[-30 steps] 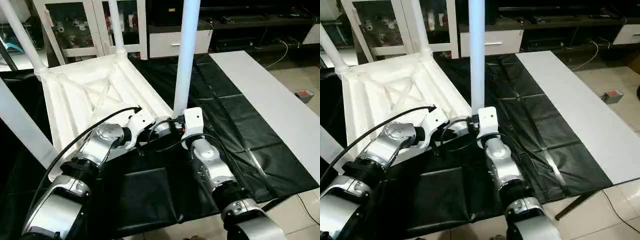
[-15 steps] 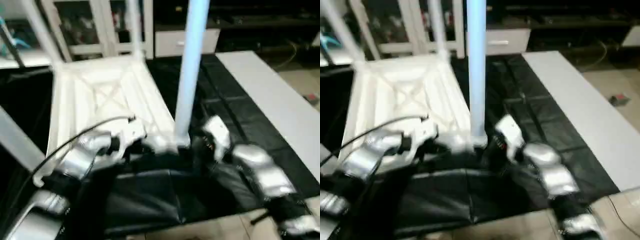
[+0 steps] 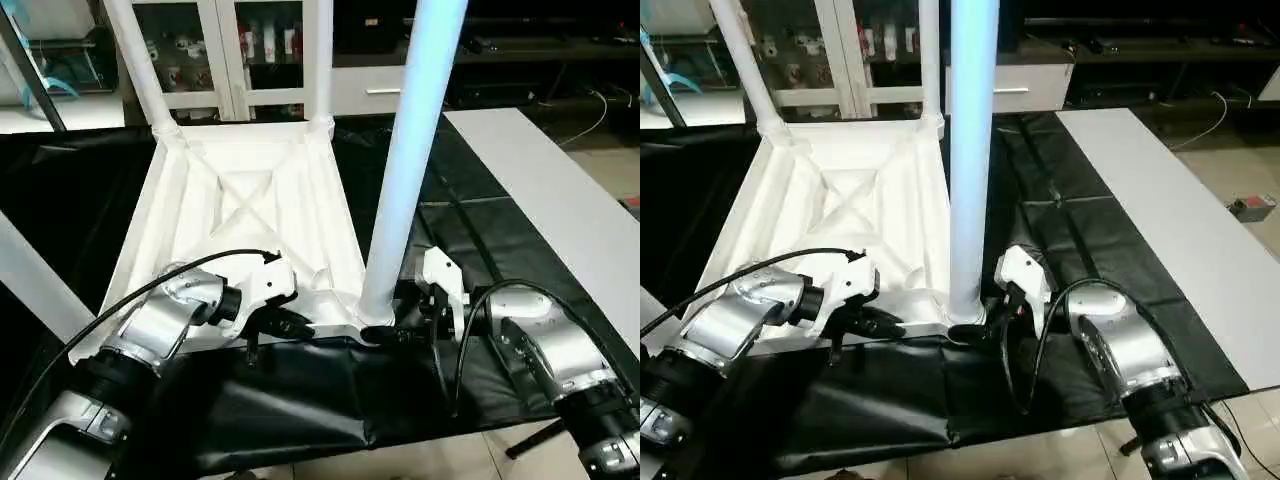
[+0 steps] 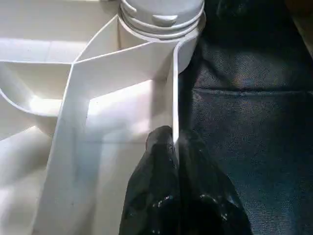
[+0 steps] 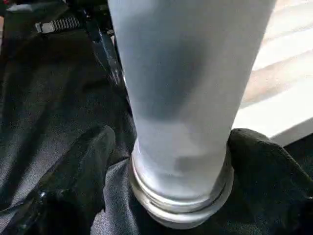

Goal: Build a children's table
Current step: Rotate leg to tighten

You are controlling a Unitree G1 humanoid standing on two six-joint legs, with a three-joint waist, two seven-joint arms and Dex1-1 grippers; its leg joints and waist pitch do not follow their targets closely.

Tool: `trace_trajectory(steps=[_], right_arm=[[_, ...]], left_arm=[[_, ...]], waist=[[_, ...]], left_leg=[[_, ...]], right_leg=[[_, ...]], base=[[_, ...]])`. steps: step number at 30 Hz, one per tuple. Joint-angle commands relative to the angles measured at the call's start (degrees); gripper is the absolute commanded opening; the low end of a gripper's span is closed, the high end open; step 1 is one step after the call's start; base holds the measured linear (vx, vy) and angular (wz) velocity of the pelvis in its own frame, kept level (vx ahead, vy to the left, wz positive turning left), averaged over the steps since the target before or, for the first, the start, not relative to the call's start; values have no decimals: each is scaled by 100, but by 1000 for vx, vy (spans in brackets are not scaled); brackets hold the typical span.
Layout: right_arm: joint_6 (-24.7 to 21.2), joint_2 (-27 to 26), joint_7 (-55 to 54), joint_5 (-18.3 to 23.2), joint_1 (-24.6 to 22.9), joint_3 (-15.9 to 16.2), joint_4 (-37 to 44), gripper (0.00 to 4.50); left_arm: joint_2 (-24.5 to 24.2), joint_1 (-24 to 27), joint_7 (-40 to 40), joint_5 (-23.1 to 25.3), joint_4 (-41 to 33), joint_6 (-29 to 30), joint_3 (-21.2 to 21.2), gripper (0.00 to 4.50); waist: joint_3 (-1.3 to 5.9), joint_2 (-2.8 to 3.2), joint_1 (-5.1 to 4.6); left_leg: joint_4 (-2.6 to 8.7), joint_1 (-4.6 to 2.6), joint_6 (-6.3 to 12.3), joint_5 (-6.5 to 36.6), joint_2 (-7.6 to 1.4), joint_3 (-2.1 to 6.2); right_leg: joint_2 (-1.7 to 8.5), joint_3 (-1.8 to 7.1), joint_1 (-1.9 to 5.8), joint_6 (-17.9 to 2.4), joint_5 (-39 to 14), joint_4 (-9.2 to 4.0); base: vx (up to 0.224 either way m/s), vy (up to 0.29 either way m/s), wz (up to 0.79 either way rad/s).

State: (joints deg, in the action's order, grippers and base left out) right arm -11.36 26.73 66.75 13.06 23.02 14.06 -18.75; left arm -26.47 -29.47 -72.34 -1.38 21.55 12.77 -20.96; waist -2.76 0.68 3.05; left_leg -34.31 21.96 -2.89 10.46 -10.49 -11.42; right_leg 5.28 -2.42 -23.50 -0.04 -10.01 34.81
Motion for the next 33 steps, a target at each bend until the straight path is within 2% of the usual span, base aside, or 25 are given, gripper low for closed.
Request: trace_trajectory(steps=[1, 3, 4, 6, 7, 10, 18, 19, 20, 22, 25, 26, 27, 28, 29, 31, 32, 33], right_arm=[[-81, -11, 107, 4, 86, 71, -30, 353], [-83, -24, 121, 13, 113, 91, -62, 346], [-79, -33, 130, 11, 136, 97, -94, 325], [-48, -34, 149, -28, 169, 112, -157, 308], [-24, -35, 187, -63, 196, 122, -221, 308], [20, -30, 253, -124, 220, 163, -287, 267], [83, -58, 316, -235, 218, 287, -309, 240], [90, -83, 295, -254, 197, 302, -339, 240], [90, -83, 295, -254, 197, 302, -339, 240], [105, -162, 169, -258, 164, 256, -417, 239], [62, -302, -153, -248, 169, 120, -559, 238], [79, -490, -607, -259, 177, -47, -734, 238], [134, -705, -1094, -280, 179, -202, -886, 237], [169, -897, -1521, -291, 193, -333, -1017, 236], [174, -1082, -1891, -286, 202, -438, -1112, 236], [184, -1313, -2341, -290, 214, -547, -1221, 235], [186, -1360, -2426, -291, 217, -565, -1241, 234], [193, -1473, -2625, -294, 226, -607, -1287, 234]], left_arm=[[-17, 62, -68, 64, -93, 65, -138, 0], [-40, 66, -65, 67, -89, 56, -119, 0], [-53, 67, -68, 67, -81, 51, -112, 0], [-59, 64, -69, 64, -65, 70, -106, 0], [-57, 58, -63, 68, -44, 84, -109, 0], [-48, 40, -52, 78, -15, 98, -119, 0], [-96, 71, -43, 90, -36, 111, -130, 0], [-94, 95, -9, 75, -39, 115, -102, 0], [-94, 95, -9, 75, -39, 115, -102, 0], [-72, 109, 65, 63, -4, 102, -54, 0], [-6, 79, 202, 80, 78, 81, -11, 0], [109, 12, 415, 112, 208, 41, 42, 0], [270, -100, 758, 153, 402, -8, 143, 0], [402, -203, 1015, 176, 568, -49, 223, 0], [508, -294, 1251, 208, 726, -99, 285, 0], [619, -409, 1556, 272, 939, -111, 339, 0], [637, -430, 1603, 281, 976, -113, 347, 0], [681, -481, 1706, 296, 1064, -119, 366, 0]], waist=[[350, -27, -10], [351, -16, -5], [349, -13, -5], [350, 46, -13], [352, 56, -9], [356, 40, -1], [354, 35, -4], [356, -74, -30], [351, -12, -12], [347, 7, -24], [339, -5, -39], [305, -29, -51], [272, -47, -87], [266, -82, -94], [270, -66, -124], [258, -80, -163], [254, -74, -188], [260, -90, -200]], left_leg=[[452, -116, 198, 1514, -263, 117], [452, -118, 206, 1487, -265, 119], [447, -122, 209, 1495, -262, 113], [456, -126, 151, 1576, -259, 119], [454, -129, 138, 1591, -257, 122], [452, -123, 137, 1584, -260, 122], [455, -129, 140, 1597, -261, 123], [447, -118, 165, 1572, -261, 105], [452, -120, 174, 1541, -262, 119], [452, -125, 154, 1561, -264, 118], [454, -133, 121, 1681, -259, 113], [471, -118, 84, 1829, -250, 119], [480, -152, 6, 2123, -240, 124], [470, -166, -67, 2234, -229, 155], [483, -186, -153, 2354, -221, 186], [486, -197, -203, 2493, -211, 220], [513, -162, -216, 2542, -216, 250], [523, -161, -215, 2606, -215, 276]], right_leg=[[258, 194, 241, -1346, -1310, -417], [262, 193, 244, -1349, -1323, -416], [258, 195, 235, -1342, -1346, -422], [252, 187, 237, -1341, -1359, -432], [252, 185, 239, -1354, -1335, -425], [254, 183, 252, -1390, -1241, -412], [252, 181, 252, -1391, -1276, -414], [245, 183, 255, -1376, -1293, -423], [262, 187, 251, -1365, -1359, -411], [257, 189, 243, -1336, -1413, -419], [259, 194, 227, -1312, -1566, -442], [270, 192, 214, -1252, -1874, -475], [284, 185, 169, -1123, -2450, -542], [286, 165, 171, -1028, -2732, -550], [300, 155, 164, -855, -3136, -585], [308, 132, 136, -620, -3584, -640], [316, 110, 166, -520, -3684, -657], [321, 87, 165, -449, -3756, -666]], base=[[0, 0, 0], [0, 0, 0], [0, 0, 0], [0, 0, 0], [0, 0, 0], [0, 0, 0], [0, 0, 0], [0, 0, 0], [0, 0, 0], [0, 0, 0], [0, 0, 0], [0, 0, 0], [0, 0, 0], [0, 0, 0], [0, 0, 0], [-27, 3, -4], [0, 0, 0], [0, 0, 0]])
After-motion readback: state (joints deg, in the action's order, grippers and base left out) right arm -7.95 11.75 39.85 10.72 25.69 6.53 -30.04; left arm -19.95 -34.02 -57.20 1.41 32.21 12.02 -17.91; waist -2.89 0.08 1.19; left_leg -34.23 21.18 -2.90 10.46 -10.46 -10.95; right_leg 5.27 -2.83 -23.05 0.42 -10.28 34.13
